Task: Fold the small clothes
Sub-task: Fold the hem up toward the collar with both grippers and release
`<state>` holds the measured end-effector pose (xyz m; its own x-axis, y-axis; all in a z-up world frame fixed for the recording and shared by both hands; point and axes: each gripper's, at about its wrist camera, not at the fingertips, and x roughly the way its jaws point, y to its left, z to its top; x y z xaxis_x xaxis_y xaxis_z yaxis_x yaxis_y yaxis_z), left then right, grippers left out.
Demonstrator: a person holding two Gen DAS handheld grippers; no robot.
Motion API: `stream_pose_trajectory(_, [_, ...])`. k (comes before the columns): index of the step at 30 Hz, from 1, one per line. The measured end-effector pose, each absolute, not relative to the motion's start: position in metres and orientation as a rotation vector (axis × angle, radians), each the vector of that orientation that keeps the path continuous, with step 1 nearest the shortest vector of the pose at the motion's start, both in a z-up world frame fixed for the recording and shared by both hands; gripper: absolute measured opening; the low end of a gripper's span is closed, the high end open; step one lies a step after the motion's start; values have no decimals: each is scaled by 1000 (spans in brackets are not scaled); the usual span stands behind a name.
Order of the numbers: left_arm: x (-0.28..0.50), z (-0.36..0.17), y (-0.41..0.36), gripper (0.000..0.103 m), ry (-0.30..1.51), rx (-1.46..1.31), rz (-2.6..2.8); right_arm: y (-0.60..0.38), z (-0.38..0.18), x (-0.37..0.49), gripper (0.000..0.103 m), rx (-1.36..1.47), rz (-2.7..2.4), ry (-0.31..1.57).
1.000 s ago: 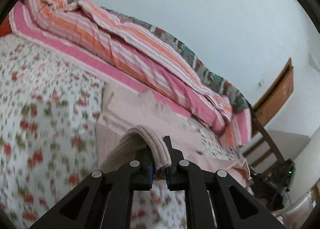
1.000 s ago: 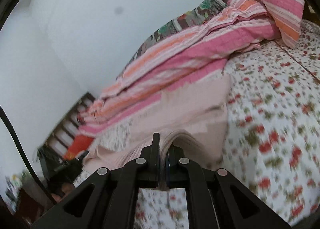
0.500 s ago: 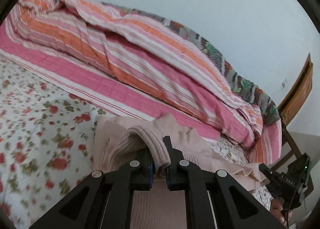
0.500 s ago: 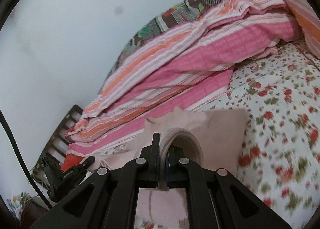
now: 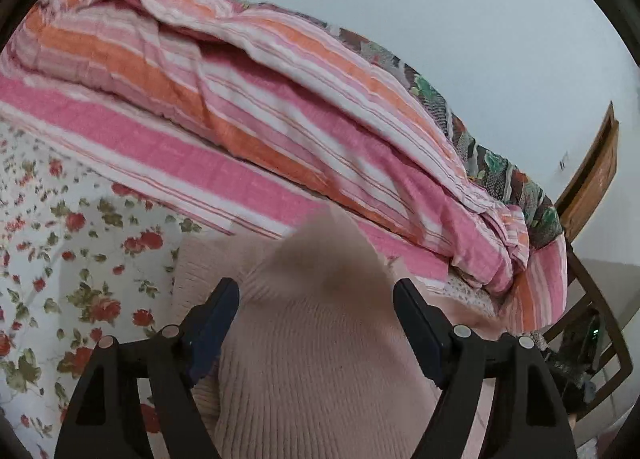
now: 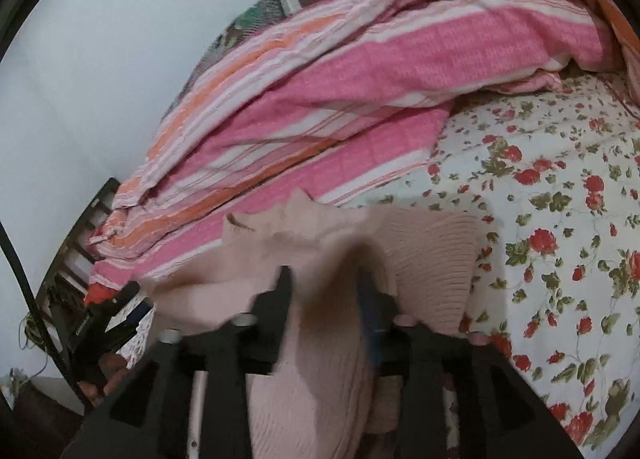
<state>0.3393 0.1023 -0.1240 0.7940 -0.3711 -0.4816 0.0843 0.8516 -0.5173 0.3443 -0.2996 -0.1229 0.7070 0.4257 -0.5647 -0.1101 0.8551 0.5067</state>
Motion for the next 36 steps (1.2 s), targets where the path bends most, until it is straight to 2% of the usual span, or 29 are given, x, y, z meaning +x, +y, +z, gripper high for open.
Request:
stream_pose_trajectory(9, [297,-125,91,78,669,-366,-216,-268,-93,295,40,280,304,720])
stream_pose_trajectory(12, [267,-125,99,78,675,-389,-206,-263,-91,264,46,257,318,727])
stream_pose_trajectory(17, [223,-132,106,78,688,-442,-207,-261,-106,223,52,276,357,789])
stream_pose_trajectory(21, [197,-147,107,78,708,-504,-224,-259,-131,212,52,280,350,853])
stream_pose_trajectory(24, [203,-160,102,78,761,-516,-240,-266,-144,219,52,327,324,886])
stream_pose_trajectory(30, [232,-168,103,78,751,-579,-228,-293,-155,243,55,567,332,879])
stream_pose_trajectory(33, [244,-170,107,74,735,-642,-205,-302,-163,259,55,647,304,870])
stream_pose_trajectory(36, [252,-172,107,57,728,-669,-168,-299,-165,272,54,638,293,864])
